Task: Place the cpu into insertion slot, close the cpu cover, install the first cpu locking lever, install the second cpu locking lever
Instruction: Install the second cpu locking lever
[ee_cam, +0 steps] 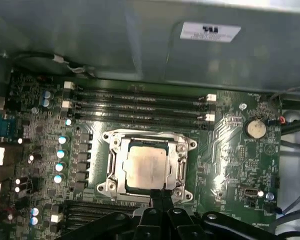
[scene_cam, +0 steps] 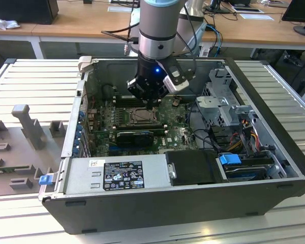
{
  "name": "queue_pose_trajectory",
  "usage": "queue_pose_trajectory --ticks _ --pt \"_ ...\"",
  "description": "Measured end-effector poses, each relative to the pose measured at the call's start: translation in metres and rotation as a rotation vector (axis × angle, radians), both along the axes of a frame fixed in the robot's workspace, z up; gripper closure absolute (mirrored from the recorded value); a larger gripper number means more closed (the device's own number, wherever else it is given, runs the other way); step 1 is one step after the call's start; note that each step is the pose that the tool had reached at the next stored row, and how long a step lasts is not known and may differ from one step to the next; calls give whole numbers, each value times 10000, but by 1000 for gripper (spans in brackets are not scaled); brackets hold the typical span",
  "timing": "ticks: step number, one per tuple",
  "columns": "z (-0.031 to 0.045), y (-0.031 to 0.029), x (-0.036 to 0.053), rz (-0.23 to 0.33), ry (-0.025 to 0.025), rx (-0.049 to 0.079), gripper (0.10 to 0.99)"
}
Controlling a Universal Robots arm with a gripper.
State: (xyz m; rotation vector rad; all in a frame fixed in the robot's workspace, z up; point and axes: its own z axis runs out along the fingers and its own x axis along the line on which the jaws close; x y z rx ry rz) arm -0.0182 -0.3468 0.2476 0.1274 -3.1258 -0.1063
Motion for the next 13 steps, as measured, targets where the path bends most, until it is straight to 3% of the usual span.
queue_pose_trajectory --ticks 3,4,5,6,10,13 --pt "-73 -82 -18 13 6 24 980" --pt "-90 -107 -30 18 16 107 980" --pt "-104 -196 -61 21 27 306 980" --pt "-106 -253 -108 24 27 384 980" --pt "-114 -315 -245 26 27 574 980" --pt "-134 -352 -315 27 27 851 980"
